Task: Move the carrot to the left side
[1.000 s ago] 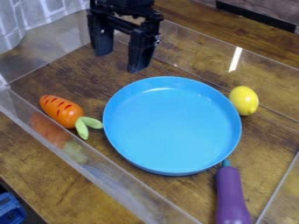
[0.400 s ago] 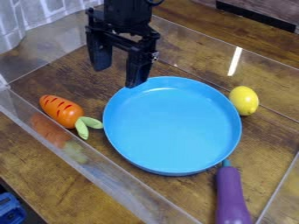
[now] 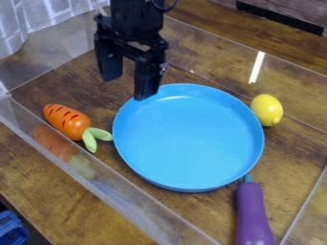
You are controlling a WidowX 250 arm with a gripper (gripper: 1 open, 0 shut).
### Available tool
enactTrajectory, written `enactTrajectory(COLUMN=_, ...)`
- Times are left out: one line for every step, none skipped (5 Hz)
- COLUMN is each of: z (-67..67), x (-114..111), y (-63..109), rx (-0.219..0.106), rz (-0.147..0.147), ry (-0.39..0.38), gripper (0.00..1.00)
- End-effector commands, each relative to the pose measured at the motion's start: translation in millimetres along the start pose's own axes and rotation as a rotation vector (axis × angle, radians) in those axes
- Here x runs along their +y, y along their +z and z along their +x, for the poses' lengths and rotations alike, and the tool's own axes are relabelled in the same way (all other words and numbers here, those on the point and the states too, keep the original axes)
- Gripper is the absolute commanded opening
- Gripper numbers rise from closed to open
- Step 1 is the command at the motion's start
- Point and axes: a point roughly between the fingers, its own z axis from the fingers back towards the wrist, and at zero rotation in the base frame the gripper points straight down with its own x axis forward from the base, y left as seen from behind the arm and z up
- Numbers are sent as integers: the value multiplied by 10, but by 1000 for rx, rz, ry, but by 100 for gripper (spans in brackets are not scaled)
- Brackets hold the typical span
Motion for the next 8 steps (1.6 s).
enactTrajectory(z=67, x=-21, y=55, rx=-49, rz=3, ry=-76, gripper=100)
enactTrajectory(z=102, x=-10, y=89, rx=-58, rz=5, ry=-94, gripper=100)
enactTrajectory(z=150, x=2, y=133, rx=-70, rz=7, ry=-110, gripper=100)
enactTrajectory(z=201, x=-21, y=155, rx=-86, rz=12, ry=-113, gripper=100)
enactTrajectory(z=231, x=-44, y=154, rx=-95, rz=14, ry=-110, gripper=100)
enactTrajectory(z=213, x=-60, y=69, rx=-81, rz=7, ry=-191, gripper=100)
enactTrajectory(z=214, x=-58, y=-87, rx=-67, rz=0, ry=-278, gripper=100)
enactTrajectory(z=102, x=116, y=-218, rx=-56, rz=8, ry=-460, gripper=100)
